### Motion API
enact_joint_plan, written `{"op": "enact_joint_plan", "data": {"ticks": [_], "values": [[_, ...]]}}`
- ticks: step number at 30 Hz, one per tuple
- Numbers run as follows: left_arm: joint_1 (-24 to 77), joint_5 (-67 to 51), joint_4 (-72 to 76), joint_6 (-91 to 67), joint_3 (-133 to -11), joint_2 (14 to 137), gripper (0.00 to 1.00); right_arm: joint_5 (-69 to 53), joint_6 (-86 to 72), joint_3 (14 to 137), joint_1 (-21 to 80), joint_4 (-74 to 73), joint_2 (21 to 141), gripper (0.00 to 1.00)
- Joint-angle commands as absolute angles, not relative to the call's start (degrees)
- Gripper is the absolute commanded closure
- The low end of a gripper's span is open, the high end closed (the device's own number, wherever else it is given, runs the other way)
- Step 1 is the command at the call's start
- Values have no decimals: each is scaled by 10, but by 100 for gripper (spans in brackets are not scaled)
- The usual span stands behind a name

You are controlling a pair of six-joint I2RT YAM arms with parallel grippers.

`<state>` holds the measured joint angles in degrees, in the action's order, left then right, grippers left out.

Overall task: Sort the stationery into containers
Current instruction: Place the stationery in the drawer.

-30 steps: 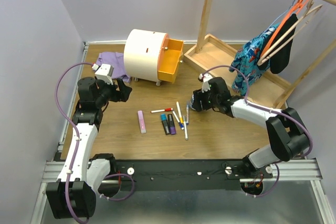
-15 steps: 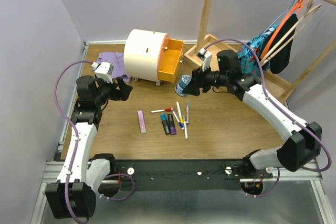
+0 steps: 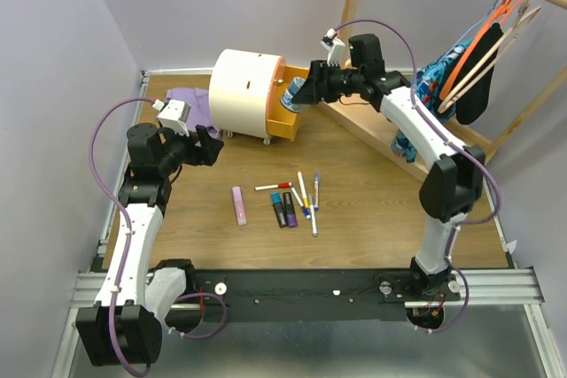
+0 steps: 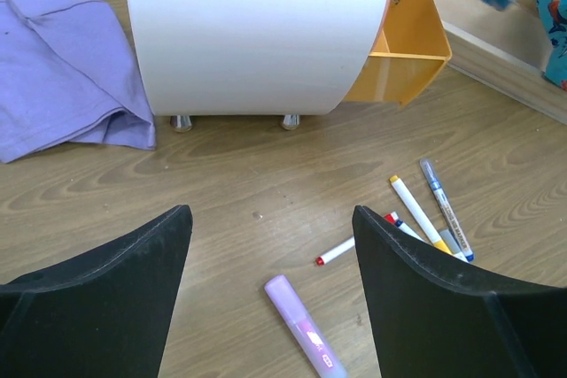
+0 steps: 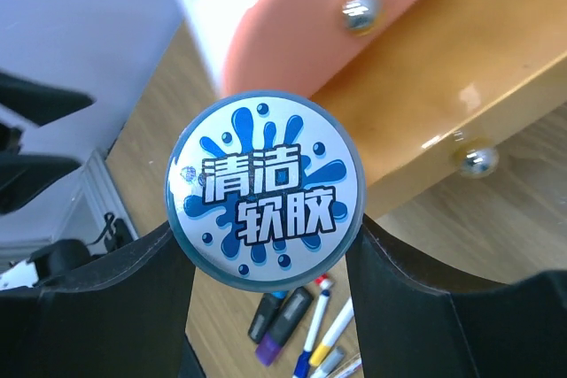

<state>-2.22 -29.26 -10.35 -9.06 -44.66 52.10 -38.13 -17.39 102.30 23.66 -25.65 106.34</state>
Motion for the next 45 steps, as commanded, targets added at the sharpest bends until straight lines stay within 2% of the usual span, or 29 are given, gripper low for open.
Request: {"op": "enact_joint_plan", "data": {"ticks": [1,9,19,21,23,27,36,45], "values": [[-30,-302,-101,-89,-462,519,18,-404,-194,1109,214,-290,1147,73],[-40,-301,-98,-91,-449,519,18,-452,-195,1235,211,-346,1237,75],[-43,-301,-80,-99,-439,526,17,-511,-224,1219,211,-366,1247,78],[-43,-303,-75,-102,-437,528,17,-511,-234,1217,212,-372,1247,68],[-43,-304,-72,-104,-438,532,17,-502,-247,1219,211,-371,1250,49],[-43,-305,-71,-105,-442,537,17,-495,-265,1234,211,-365,1255,31],[-44,-302,-74,-102,-446,536,17,-492,-291,1231,209,-367,1263,26],[-48,-300,-80,-96,-455,541,17,-556,-351,1186,208,-333,1253,18]]}}
